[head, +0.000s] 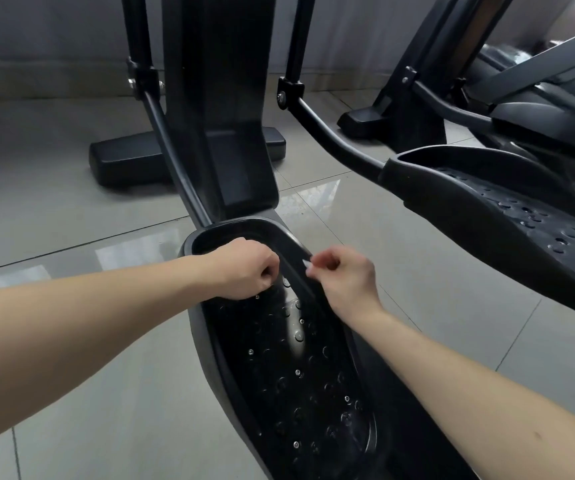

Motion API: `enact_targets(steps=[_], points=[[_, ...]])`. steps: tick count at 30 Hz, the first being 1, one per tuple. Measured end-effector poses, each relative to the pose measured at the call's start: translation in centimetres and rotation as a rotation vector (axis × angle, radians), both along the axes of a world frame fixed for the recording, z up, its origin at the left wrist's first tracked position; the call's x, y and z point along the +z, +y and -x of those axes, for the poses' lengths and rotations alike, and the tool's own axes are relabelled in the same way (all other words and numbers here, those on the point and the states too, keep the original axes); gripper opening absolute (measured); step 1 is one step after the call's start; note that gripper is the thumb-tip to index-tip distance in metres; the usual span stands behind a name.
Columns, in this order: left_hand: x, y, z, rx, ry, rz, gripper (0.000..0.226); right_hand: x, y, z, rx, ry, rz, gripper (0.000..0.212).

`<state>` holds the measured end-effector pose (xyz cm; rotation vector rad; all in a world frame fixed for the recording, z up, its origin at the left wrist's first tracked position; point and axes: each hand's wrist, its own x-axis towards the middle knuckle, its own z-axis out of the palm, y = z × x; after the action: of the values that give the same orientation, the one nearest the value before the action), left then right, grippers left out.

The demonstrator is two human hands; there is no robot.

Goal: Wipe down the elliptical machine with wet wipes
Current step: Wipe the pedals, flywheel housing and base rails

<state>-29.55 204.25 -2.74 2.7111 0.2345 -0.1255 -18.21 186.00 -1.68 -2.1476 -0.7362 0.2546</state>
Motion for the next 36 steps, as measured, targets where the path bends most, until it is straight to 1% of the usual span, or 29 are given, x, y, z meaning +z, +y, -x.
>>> enact_targets(steps=[2, 4, 9, 10, 11, 13, 14, 15, 16, 19, 21, 23, 26, 28, 29, 31, 33, 36], points=[[-0.1, -0.1, -0.1, 0.015, 0.008, 0.017, 0.017, 0.4, 3.0, -0.5, -0.003, 0.039, -0.039, 0.024], [-0.1, -0.1, -0.4, 0.015, 0.013, 0.024, 0.017, 0.5, 3.9, -0.7, -0.022, 0.052, -0.066, 0.022], [-0.2, -0.2, -0.6, 0.014, 0.001, 0.033, 0.016, -0.3, -1.7, -0.6, -0.066, 0.103, -0.026, 0.013], [-0.3, -0.1, -0.5, 0.015, 0.007, 0.034, 0.016, 0.1, -2.3, -1.2, -0.098, 0.145, -0.060, 0.011], [-0.4, -0.1, -0.5, 0.018, 0.017, 0.035, 0.016, 0.6, -2.4, -2.0, -0.153, 0.203, -0.147, 0.011], [-0.5, -0.1, -0.5, 0.017, 0.022, 0.031, 0.016, 1.7, -1.6, -3.5, -0.241, 0.402, -0.396, 0.010], [-0.5, -0.2, -0.6, 0.010, 0.026, 0.023, 0.016, 2.0, -1.2, -3.8, -0.245, 0.504, -0.490, 0.009], [-0.4, -0.4, -0.6, 0.004, 0.028, 0.016, 0.016, 2.1, -0.7, -3.7, -0.232, 0.566, -0.542, 0.009], [-0.4, -0.7, -0.6, -0.001, 0.033, 0.009, 0.015, 1.6, -0.5, -3.4, -0.229, 0.592, -0.541, 0.009], [-0.2, -1.1, -1.0, -0.014, 0.024, 0.006, 0.013, -1.0, -0.4, -2.0, -0.305, 0.564, -0.417, 0.009], [-0.3, -1.4, -1.3, -0.020, 0.024, 0.009, 0.013, -2.5, -0.7, -1.3, -0.337, 0.537, -0.340, 0.006], [-0.4, -1.6, -1.5, -0.023, 0.030, 0.015, 0.015, -3.1, -1.4, -1.0, -0.326, 0.452, -0.236, 0.002], [-0.5, -1.9, -1.6, -0.034, 0.028, 0.008, 0.016, -2.7, -2.9, -0.7, -0.193, 0.214, -0.125, 0.007], [-0.5, -2.0, -1.7, -0.043, 0.032, 0.007, 0.016, -2.4, -4.1, -0.5, -0.073, 0.131, -0.096, 0.009], [-0.5, -2.0, -1.7, -0.047, 0.032, 0.003, 0.016, -2.3, -4.6, -0.3, -0.040, 0.118, -0.092, 0.010], [-0.5, -2.0, -1.8, -0.056, 0.036, -0.009, 0.016, -2.7, -5.3, -0.2, -0.054, 0.108, -0.092, 0.018], [-0.6, -1.9, -1.8, -0.056, 0.036, -0.015, 0.015, -2.5, -5.0, -0.1, -0.090, 0.104, -0.080, 0.015], [-0.7, -1.7, -1.6, -0.051, 0.041, -0.012, 0.013, -1.1, -2.1, -0.6, -0.120, 0.109, -0.045, 0.013]])
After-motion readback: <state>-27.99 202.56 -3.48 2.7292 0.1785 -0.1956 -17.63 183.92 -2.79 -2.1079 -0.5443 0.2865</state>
